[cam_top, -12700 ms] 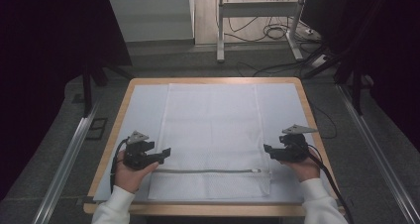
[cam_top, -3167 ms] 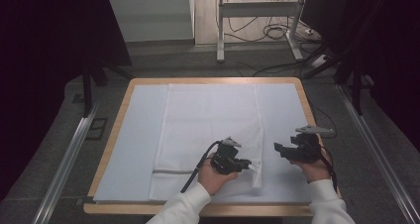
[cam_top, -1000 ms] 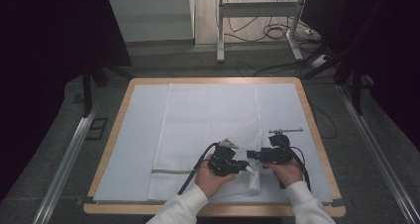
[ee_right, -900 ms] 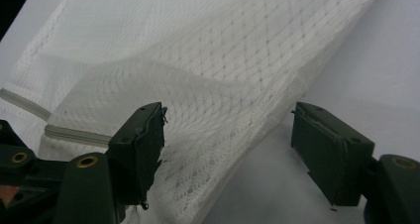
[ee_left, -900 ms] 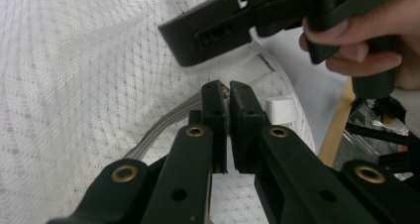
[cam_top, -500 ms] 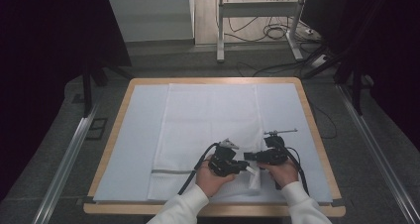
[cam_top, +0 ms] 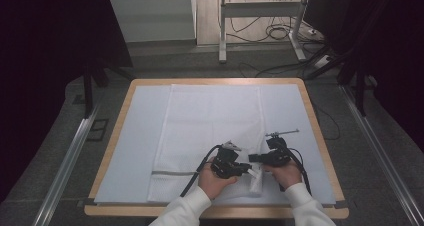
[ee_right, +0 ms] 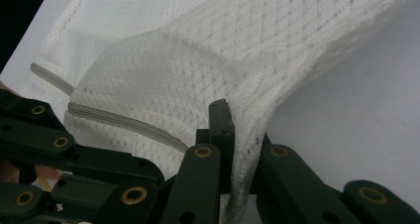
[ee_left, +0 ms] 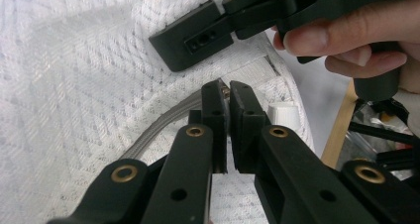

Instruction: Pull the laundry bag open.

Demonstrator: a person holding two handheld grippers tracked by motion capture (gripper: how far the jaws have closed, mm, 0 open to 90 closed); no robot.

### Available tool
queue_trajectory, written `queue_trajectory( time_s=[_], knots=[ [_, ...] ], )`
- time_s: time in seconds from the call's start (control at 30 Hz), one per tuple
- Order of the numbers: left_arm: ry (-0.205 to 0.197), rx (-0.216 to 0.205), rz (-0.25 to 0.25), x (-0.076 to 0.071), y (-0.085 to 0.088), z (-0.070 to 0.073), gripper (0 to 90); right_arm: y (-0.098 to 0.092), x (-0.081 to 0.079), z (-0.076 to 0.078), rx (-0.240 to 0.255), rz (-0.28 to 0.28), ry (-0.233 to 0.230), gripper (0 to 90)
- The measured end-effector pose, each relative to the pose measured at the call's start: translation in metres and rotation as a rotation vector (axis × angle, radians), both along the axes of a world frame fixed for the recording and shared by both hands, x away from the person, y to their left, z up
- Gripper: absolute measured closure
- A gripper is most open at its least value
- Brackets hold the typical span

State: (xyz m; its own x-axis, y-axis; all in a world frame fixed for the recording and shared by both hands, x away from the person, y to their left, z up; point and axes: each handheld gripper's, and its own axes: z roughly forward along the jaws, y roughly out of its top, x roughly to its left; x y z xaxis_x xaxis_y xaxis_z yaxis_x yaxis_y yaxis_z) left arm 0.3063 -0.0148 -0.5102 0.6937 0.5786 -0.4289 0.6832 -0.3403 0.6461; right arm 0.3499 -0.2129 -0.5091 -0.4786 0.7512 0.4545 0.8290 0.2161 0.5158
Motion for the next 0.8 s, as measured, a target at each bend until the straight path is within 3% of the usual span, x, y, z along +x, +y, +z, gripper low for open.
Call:
queue_trajectory(
  time_s=[0.8],
  knots=[
    [0.029, -0.006, 0.004, 0.0042, 0.0043, -0.0079, 87.1, -0.0060, -0.0030, 0.0016, 0.012, 0.040, -0.030, 88.2]
  ],
)
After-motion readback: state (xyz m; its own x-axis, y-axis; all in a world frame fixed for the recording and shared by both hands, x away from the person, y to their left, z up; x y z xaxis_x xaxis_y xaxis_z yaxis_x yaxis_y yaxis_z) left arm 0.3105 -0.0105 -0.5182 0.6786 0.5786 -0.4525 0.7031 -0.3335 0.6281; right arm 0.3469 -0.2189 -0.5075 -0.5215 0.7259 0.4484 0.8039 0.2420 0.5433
